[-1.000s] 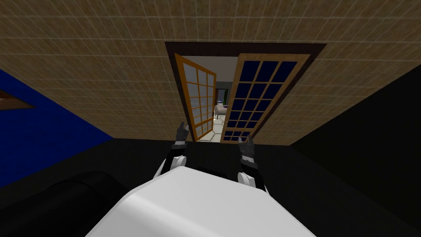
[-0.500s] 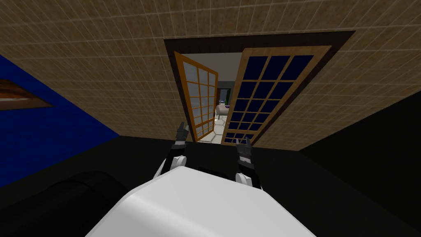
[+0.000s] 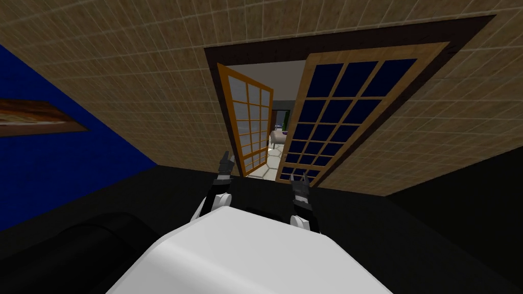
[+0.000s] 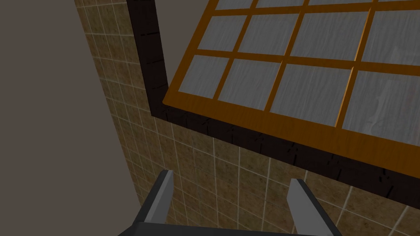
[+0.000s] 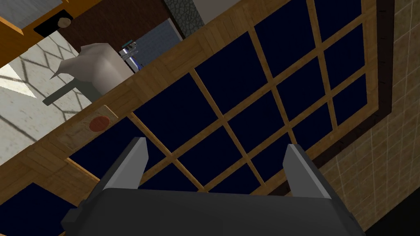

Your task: Push the door open

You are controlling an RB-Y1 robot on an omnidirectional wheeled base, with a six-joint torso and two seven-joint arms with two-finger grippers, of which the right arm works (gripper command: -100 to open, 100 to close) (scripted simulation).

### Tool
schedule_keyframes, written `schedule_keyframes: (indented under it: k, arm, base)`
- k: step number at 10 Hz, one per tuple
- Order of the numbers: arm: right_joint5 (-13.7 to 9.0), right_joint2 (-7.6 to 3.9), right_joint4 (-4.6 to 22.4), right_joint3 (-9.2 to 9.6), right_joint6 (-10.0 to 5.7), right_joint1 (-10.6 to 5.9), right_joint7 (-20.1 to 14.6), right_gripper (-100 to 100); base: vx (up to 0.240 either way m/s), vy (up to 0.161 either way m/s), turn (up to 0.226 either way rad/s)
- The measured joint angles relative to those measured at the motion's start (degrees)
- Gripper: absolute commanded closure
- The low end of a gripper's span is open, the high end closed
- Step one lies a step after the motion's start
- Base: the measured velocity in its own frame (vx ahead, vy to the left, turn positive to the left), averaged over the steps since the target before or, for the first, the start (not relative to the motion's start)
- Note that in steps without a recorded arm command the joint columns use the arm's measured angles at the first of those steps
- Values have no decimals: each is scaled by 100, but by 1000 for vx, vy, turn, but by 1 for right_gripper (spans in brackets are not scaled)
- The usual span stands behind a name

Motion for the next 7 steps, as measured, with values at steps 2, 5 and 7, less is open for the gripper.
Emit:
schedule_keyframes:
  k: [2, 5, 7]
  arm:
    - [-160, -19, 271, 102, -151, -53, -240, -100]
    - [-433, -68, 638, 208, -308, -163, -629, -100]
    - [-600, -85, 908, 309, -469, -208, -886, -100]
  base:
    - [92, -65, 85]
    - [77, -59, 101]
    - [103, -74, 91]
